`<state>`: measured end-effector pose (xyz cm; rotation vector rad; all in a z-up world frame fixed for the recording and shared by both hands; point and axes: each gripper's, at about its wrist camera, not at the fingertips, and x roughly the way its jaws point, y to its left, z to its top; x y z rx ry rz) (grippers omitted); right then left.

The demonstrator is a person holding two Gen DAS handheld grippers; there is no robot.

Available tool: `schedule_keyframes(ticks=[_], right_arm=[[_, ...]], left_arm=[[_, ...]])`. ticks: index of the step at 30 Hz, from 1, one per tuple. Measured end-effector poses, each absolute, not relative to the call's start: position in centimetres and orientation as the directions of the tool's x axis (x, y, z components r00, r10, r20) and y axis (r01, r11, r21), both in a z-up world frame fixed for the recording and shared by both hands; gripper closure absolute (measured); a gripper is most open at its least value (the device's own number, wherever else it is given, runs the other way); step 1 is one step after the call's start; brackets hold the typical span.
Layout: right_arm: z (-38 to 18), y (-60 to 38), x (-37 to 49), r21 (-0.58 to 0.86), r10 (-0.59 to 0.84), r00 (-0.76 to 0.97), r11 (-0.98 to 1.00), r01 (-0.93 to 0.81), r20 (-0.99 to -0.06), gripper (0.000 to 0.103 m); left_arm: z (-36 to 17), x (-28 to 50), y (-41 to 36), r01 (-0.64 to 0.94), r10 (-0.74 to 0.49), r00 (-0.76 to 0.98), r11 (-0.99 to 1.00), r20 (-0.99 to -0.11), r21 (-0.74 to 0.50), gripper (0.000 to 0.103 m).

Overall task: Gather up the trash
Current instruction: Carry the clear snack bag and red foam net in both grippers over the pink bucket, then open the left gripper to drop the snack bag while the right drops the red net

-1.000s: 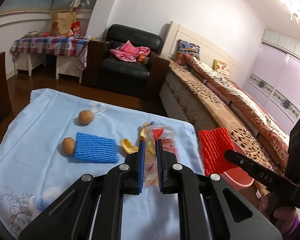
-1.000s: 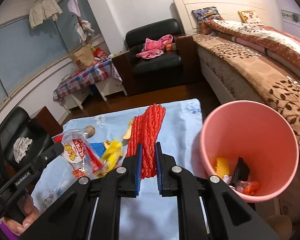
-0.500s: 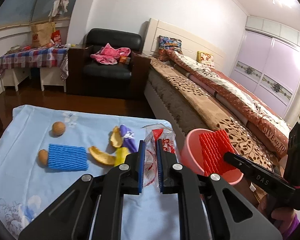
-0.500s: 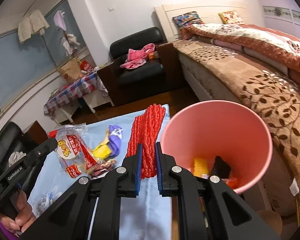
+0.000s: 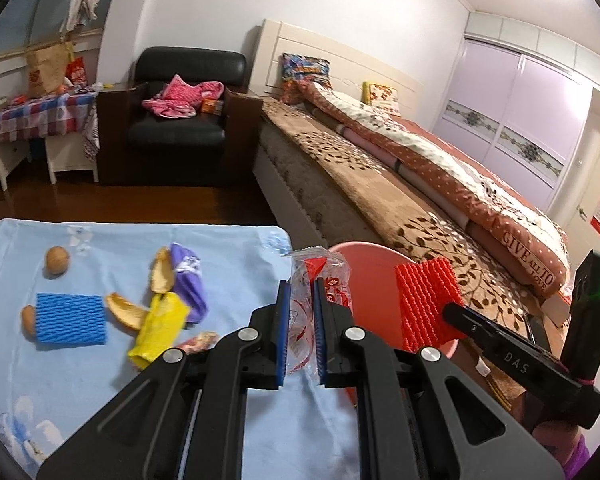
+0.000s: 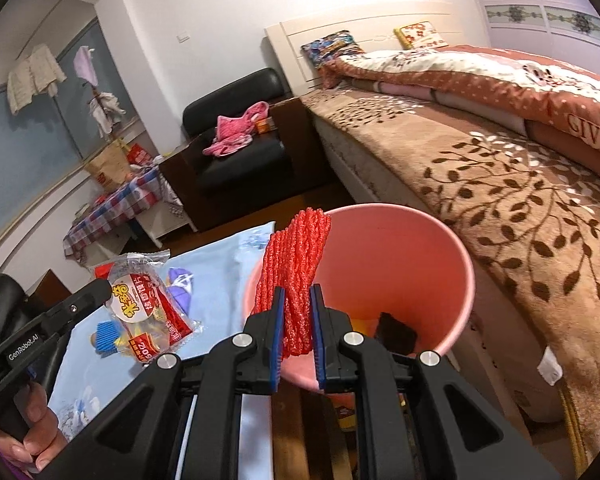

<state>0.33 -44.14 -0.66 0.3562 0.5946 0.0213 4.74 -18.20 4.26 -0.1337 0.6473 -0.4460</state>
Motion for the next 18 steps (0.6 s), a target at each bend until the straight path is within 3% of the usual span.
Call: schedule_keyframes(ticks=[18], right_arm=[[-2.7, -47.3, 0.1, 0.339, 0.061, 0.817, 0.925, 0.169, -0.573, 0.091]], left_arm=[[2.2, 6.3, -24.9, 0.426, -0.465, 0.653, 0.878, -0.598, -0.218, 0.092]])
